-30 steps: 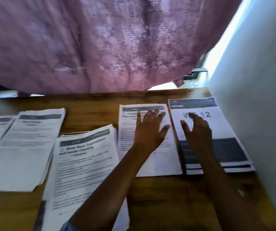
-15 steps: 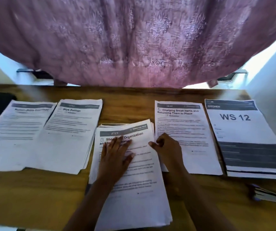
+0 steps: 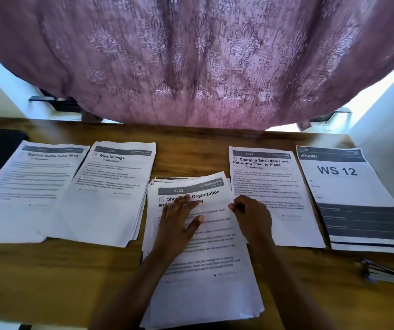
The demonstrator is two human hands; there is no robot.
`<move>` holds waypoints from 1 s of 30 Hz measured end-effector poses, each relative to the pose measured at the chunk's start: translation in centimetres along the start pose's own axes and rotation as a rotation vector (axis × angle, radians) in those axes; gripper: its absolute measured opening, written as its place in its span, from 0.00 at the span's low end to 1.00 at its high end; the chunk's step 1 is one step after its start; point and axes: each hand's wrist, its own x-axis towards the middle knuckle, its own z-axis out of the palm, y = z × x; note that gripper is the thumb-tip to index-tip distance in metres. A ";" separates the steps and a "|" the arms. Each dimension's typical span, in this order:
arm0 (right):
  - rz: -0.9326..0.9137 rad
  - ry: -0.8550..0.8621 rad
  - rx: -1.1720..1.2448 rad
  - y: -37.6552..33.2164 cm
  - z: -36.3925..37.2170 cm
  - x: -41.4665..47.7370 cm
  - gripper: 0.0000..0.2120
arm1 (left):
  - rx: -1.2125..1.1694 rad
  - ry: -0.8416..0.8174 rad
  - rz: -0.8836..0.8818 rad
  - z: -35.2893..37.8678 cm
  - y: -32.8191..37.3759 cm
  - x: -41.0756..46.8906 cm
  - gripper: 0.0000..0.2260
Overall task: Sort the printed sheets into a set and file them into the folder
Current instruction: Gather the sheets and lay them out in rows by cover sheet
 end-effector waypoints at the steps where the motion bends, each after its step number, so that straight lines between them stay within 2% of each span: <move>1: -0.015 0.014 -0.021 0.1 -0.1 -0.1 0.07 | -0.065 -0.010 -0.034 -0.5 0.1 0.0 0.32; 4: -0.066 0.090 -0.081 0.0 -0.3 -0.5 0.07 | -0.181 0.005 -0.118 -2.0 -0.3 -0.1 0.20; 6: -0.098 0.174 -0.088 -0.1 -0.6 -0.8 0.07 | -0.230 0.058 -0.099 -3.1 -0.4 0.0 0.16; 9: -0.050 0.259 -0.002 0.0 -1.7 -0.6 0.08 | -0.244 0.206 -0.113 -4.9 -0.6 0.5 0.14; 11: -0.036 0.282 0.086 0.3 -2.2 -0.3 0.08 | -0.247 0.284 -0.215 -5.9 -1.2 1.0 0.17; 14: -0.094 0.279 0.099 0.0 -1.8 -0.7 0.10 | -0.500 0.199 -0.432 -6.9 -0.8 1.4 0.19; 16: -0.099 0.232 0.045 -0.6 -0.7 -1.4 0.11 | -0.643 0.151 -0.485 -7.0 -0.3 1.6 0.19; 19: -0.061 0.119 -0.118 -1.1 1.1 -2.4 0.13 | -0.762 0.170 -0.509 -7.4 0.2 2.0 0.21; 21: -0.044 0.075 -0.194 -1.2 1.9 -2.8 0.15 | -0.834 0.205 -0.586 -8.0 0.1 2.6 0.24; 24: -0.038 0.078 -0.223 -1.3 2.3 -3.1 0.15 | -0.857 0.165 -0.695 -8.9 -1.1 3.7 0.22; 27: -0.041 0.100 -0.222 -1.2 2.4 -3.0 0.15 | -0.866 -0.009 -0.717 -9.8 -1.4 4.2 0.09; 30: -0.055 0.142 -0.210 -0.9 2.8 -2.9 0.14 | -0.765 -0.087 -0.739 -9.8 -1.1 4.1 0.11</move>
